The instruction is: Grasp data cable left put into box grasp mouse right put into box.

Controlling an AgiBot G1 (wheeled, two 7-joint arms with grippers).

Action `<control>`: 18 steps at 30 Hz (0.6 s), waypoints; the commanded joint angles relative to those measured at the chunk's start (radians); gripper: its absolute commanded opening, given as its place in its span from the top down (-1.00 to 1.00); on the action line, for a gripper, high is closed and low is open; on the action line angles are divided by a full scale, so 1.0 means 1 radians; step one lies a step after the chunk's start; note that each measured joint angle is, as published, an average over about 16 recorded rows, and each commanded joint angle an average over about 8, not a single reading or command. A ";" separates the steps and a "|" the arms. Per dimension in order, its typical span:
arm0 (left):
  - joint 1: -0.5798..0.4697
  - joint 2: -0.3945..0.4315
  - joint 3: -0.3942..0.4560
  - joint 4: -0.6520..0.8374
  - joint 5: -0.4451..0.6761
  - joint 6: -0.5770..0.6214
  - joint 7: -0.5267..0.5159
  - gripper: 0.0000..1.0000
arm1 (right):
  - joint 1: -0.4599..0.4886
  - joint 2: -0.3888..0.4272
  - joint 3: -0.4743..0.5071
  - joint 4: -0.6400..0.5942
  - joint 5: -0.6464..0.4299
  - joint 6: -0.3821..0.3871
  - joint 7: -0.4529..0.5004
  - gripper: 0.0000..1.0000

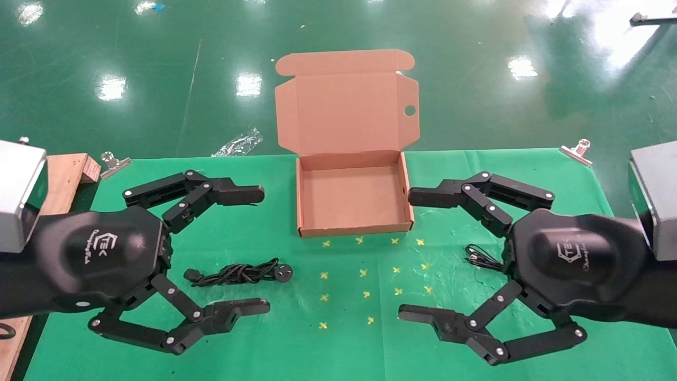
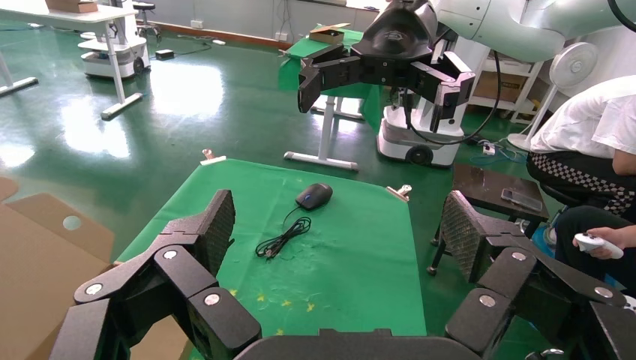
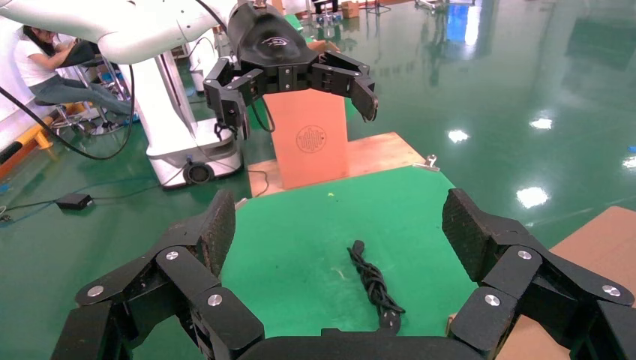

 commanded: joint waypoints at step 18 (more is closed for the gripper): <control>0.000 0.000 0.000 0.000 0.000 0.000 0.000 -1.00 | 0.000 0.000 0.000 0.000 0.000 0.000 0.000 -1.00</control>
